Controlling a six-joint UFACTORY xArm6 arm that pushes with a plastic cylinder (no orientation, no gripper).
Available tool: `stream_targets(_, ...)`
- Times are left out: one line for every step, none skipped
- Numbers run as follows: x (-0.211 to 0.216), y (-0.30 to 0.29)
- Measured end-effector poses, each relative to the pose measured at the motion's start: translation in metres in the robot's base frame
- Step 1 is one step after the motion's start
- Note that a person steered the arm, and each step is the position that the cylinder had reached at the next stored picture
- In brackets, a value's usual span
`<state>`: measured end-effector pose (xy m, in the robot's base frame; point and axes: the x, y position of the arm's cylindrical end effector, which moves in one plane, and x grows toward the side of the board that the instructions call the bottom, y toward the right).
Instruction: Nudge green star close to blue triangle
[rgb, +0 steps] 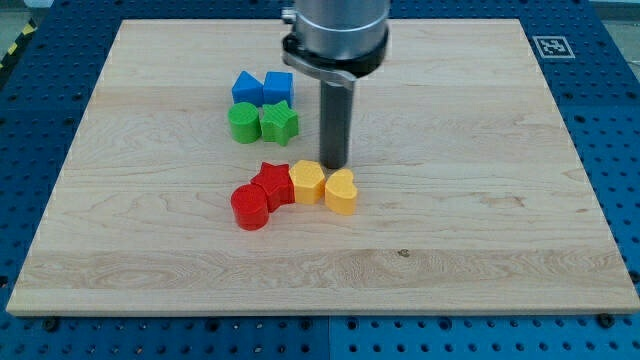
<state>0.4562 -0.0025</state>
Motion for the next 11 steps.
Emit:
stream_targets(0.000, -0.030)
stream_targets(0.000, -0.030)
stream_targets(-0.013, -0.034)
stream_targets(-0.030, -0.040)
stream_targets(-0.030, -0.040)
stream_targets(-0.036, -0.040)
stream_targets(-0.050, -0.040)
stream_targets(-0.055, -0.040)
stream_targets(-0.050, -0.039)
stream_targets(-0.013, -0.039)
stream_targets(-0.011, -0.039)
